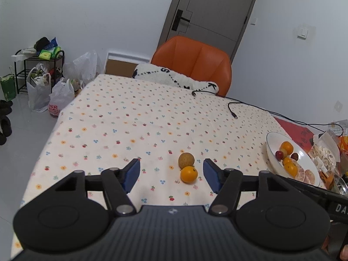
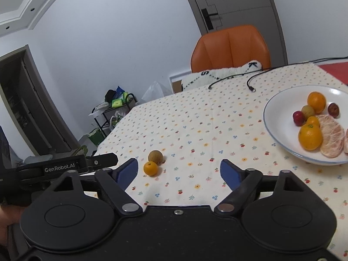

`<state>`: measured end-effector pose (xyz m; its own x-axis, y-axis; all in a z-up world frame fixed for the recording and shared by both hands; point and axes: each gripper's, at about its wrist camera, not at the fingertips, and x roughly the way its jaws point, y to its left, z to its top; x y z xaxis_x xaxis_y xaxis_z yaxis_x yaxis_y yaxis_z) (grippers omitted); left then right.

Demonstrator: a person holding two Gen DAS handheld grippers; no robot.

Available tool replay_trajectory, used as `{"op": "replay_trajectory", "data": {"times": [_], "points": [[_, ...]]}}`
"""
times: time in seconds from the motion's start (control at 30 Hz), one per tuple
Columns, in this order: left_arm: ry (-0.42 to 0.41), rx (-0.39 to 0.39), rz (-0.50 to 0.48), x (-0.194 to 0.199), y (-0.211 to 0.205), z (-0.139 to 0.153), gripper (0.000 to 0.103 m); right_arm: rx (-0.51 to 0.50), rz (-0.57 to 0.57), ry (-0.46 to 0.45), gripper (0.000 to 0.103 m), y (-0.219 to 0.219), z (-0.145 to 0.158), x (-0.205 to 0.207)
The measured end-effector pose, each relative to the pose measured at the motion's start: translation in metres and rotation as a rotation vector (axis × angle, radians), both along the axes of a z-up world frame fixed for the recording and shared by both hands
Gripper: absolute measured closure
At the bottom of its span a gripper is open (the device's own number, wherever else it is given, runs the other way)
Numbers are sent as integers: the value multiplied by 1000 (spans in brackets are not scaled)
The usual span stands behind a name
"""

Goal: Organize fruits
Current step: 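Grasp the orange with the left gripper while the right grasps the round brown fruit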

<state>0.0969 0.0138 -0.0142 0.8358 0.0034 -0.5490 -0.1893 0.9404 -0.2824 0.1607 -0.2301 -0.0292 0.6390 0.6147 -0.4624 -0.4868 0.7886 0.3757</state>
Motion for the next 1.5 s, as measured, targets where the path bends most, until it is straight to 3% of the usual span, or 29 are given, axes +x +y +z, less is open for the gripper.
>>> {"op": "replay_trajectory", "data": {"times": [0.63, 0.93, 0.97, 1.5], "points": [[66, -18, -62, 43, -15, -30, 54, -5, -7, 74, 28, 2, -20, 32], [79, 0, -93, 54, -25, -42, 72, -1, -14, 83, 28, 4, -23, 36], [80, -2, -92, 55, -24, -42, 80, -2, -12, 84, 28, 5, -23, 37], [57, -19, -34, 38, 7, -34, 81, -14, 40, 70, 28, 37, -21, 39]]}}
